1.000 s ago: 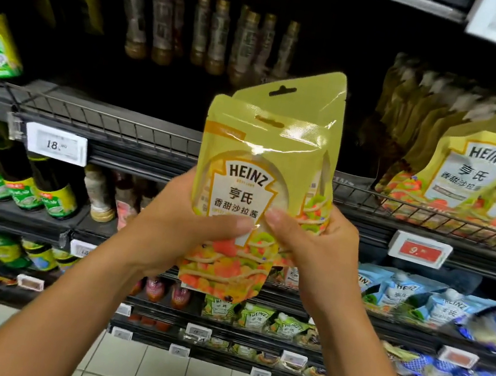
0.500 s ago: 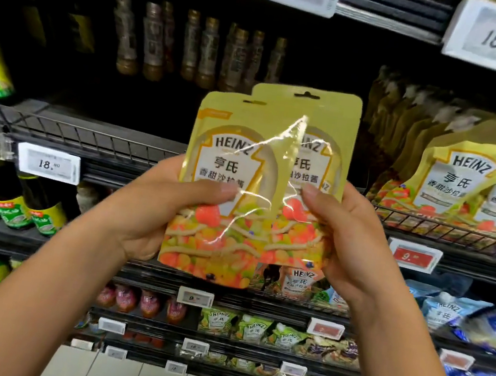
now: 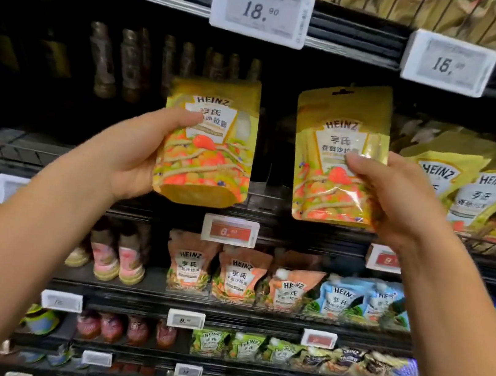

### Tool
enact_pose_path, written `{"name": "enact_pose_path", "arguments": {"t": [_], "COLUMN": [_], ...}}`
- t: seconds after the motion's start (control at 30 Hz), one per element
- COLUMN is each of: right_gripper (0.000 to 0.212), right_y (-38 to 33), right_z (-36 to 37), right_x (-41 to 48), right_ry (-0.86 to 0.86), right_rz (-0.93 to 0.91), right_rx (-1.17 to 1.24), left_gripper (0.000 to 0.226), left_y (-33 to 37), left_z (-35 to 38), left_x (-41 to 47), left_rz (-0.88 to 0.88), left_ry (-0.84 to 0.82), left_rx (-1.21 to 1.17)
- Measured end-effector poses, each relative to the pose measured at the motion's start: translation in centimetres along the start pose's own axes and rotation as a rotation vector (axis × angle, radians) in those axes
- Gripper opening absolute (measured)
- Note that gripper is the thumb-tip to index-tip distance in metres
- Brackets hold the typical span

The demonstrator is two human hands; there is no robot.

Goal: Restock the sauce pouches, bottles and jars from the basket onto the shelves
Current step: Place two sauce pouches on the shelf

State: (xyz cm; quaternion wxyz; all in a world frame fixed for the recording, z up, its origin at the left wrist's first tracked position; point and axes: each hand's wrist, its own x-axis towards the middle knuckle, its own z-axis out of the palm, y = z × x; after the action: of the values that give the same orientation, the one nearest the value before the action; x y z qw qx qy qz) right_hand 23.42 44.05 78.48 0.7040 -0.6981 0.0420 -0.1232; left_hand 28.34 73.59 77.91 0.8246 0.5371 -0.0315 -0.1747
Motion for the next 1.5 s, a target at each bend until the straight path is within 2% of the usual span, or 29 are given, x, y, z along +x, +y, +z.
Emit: {"name": "enact_pose_path", "arguments": {"t": [0.07, 0.17, 0.3, 0.4, 0.5, 0.63, 0.83, 0.93, 0.97, 1.07, 1.1, 1.27, 1.4, 1.5], "right_gripper": [0.009, 0.017, 0.029, 0.016, 0.009, 0.020, 0.044, 0.055, 0.053, 0.017, 0.013, 0.017, 0.021, 0.007], "right_y": [-0.6, -1.2, -1.2, -1.1, -1.1, -0.8, 0.8, 1.4, 1.6, 2.5, 2.9, 4.0, 4.1, 4.0], "right_z": [-0.2, 0.2, 1.2, 1.5, 1.7, 1.9, 2.6, 2.8, 2.9, 2.7, 2.6, 2.9, 3.3, 3.4], "right_x": [0.9, 2.2, 4.1, 5.7, 7.3, 9.7, 13.7, 15.5, 16.1, 17.5, 18.0, 19.4, 20.2, 20.7], "right_ry": [0.033, 0.079, 0.121, 0.136, 0.154, 0.117, 0.029, 0.047, 0.058, 0.135, 0.151, 0.236, 0.234, 0.220], "right_rz": [-0.041, -0.085, -0.083, -0.041, 0.008, 0.046, 0.082, 0.029, 0.002, -0.047, -0.046, -0.082, -0.054, -0.034], "right_rx": [-0.043, -0.113, -0.165, -0.173, -0.126, -0.081, -0.166, -0.278, -0.296, -0.301, -0.296, -0.265, -0.248, -0.247], "left_gripper": [0.023, 0.019, 0.021, 0.018, 0.017, 0.026, 0.040, 0.042, 0.043, 0.045, 0.045, 0.051, 0.051, 0.053], "left_y": [0.7, 1.5, 2.3, 2.6, 2.7, 2.9, 3.0, 3.0, 3.0, 2.9, 2.9, 2.9, 3.1, 3.0], "left_z": [0.5, 1.4, 2.8, 3.5, 3.9, 4.1, 3.7, 3.2, 3.1, 2.7, 2.7, 2.6, 2.5, 2.2], "left_x": [1.1, 2.9, 5.7, 7.6, 9.1, 10.9, 12.8, 13.9, 14.2, 15.3, 15.7, 17.1, 17.9, 18.2], "left_rz": [0.003, 0.038, 0.091, 0.135, 0.128, 0.133, 0.191, 0.186, 0.185, 0.209, 0.227, 0.294, 0.352, 0.351], "left_ry": [0.020, 0.078, 0.090, 0.061, 0.099, 0.093, 0.092, 0.104, 0.100, 0.127, 0.157, 0.241, 0.255, 0.238], "left_rx": [0.040, 0.116, 0.077, 0.094, 0.220, 0.346, 0.520, 0.545, 0.551, 0.570, 0.592, 0.787, 0.802, 0.789]}}
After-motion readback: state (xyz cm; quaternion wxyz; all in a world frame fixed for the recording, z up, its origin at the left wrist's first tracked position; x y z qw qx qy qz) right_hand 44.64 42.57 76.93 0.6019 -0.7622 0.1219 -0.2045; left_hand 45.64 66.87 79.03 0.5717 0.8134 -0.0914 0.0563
